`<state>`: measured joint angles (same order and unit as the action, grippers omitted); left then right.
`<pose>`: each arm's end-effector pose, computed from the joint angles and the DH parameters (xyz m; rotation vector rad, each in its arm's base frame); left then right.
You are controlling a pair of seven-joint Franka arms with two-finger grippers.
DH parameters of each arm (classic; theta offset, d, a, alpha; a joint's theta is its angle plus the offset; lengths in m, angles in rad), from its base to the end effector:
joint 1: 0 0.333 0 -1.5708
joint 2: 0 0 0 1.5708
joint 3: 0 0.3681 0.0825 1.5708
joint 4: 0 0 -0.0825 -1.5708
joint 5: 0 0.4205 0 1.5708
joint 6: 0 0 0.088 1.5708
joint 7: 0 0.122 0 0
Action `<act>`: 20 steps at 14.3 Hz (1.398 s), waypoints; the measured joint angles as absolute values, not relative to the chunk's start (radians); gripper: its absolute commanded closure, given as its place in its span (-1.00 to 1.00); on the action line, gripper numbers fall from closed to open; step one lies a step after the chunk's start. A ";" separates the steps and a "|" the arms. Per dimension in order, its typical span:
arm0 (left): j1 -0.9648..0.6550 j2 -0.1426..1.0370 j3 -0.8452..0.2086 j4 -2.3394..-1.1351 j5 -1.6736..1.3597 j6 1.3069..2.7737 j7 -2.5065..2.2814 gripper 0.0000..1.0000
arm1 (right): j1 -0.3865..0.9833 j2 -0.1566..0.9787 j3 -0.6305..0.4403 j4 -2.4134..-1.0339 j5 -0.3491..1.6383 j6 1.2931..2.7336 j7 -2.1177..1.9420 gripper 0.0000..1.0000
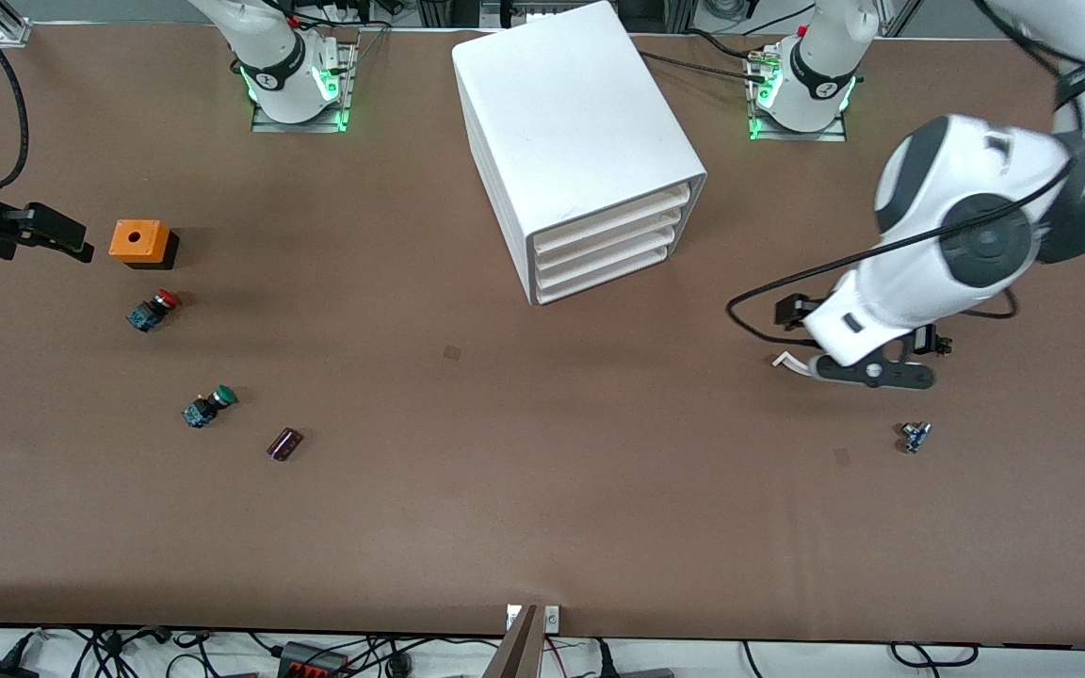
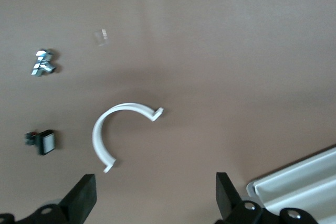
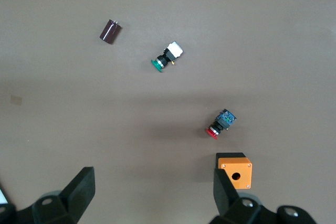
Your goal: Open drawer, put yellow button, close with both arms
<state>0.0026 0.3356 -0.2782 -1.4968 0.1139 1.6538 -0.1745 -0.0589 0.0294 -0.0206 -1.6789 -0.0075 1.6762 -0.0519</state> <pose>0.6737 -0.1510 0.4958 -3.0700 0.1733 0.2414 0.6032 -0.0487 0.5978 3.1350 -0.0418 -0.0510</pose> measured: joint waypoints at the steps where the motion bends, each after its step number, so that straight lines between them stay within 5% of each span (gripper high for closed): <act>1: 0.019 0.332 -0.278 -1.453 0.114 1.609 -0.132 -1.00 | -0.059 0.029 -0.020 -1.679 -0.007 1.677 -0.052 -1.00; 5: 0.032 0.263 -0.176 -1.392 0.074 1.553 0.033 -1.00 | -0.059 0.029 -0.020 -1.679 -0.007 1.678 -0.052 -1.00; 9: -0.012 0.134 -0.010 -1.527 -0.015 1.683 0.074 -1.00 | -0.059 0.026 -0.019 -1.679 -0.007 1.679 -0.052 -1.00; 20: -0.046 0.074 0.001 -1.635 0.036 1.728 0.085 -1.00 | -0.058 0.024 -0.009 -1.679 -0.007 1.701 -0.052 -1.00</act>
